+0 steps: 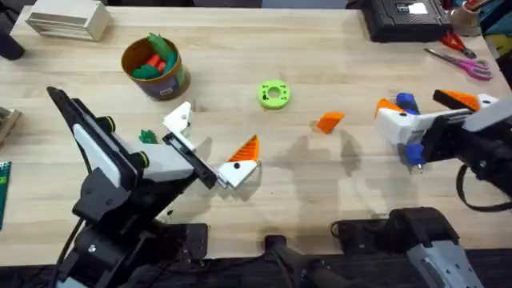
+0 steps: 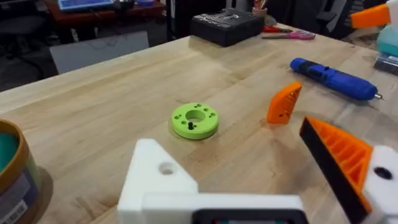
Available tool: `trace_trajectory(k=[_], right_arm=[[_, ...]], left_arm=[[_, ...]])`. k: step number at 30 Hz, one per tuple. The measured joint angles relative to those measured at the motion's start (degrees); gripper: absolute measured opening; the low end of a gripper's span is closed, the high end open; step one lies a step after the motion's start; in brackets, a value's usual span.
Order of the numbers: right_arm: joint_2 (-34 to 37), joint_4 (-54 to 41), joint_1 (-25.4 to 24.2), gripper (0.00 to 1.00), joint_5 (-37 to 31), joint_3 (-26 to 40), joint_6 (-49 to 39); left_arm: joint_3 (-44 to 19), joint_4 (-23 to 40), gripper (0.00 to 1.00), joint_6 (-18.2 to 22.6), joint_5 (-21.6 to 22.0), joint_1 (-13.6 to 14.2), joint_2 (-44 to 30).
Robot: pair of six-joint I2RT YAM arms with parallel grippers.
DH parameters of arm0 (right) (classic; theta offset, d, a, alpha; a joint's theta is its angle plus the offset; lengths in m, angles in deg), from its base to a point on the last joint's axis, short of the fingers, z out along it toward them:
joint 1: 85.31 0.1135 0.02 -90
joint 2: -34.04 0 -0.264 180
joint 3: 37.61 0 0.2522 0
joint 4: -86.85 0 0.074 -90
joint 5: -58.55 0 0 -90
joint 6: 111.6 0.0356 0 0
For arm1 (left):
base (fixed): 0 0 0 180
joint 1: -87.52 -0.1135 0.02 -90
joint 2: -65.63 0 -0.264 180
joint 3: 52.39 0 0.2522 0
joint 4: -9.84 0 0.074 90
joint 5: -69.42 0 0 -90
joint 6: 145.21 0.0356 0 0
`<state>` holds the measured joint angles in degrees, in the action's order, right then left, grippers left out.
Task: Pick up the gripper from the table and insert it into the empty holder that is missing its gripper. Then pick up a screw, insert it into the mounting hole, and use the screwdriver to tighten it. Finally, clean up the table by picking up the vegetable and placing it into the bucket.
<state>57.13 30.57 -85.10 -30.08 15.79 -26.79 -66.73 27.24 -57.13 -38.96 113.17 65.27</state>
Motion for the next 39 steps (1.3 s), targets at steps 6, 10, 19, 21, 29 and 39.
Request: trace_trajectory(k=[6,10,19,21,29,39], right_arm=[[0.00,0.00,0.00,0.990,0.00,0.00,0.00],[0.00,0.00,0.00,0.990,0.00,0.00,0.00],[1.32,2.30,0.00,0.989,2.80,0.00,3.74],[6.06,2.83,0.17,0.990,6.90,0.04,4.66],[27.47,-5.11,10.59,0.990,7.55,12.37,0.92],[51.28,-9.89,18.15,0.991,-1.91,19.26,-4.61]], left_arm=[[0.00,0.00,0.987,0.00,-0.01,0.00,0.00],[0.00,0.00,0.987,0.00,0.01,0.00,0.00],[0.00,0.00,0.987,0.00,-0.37,0.00,0.00],[0.00,-0.02,0.987,0.00,-1.76,0.00,0.00],[0.00,-0.17,0.987,0.00,-5.34,0.00,0.00],[0.00,-0.28,0.987,-0.02,-13.34,0.00,0.00]])
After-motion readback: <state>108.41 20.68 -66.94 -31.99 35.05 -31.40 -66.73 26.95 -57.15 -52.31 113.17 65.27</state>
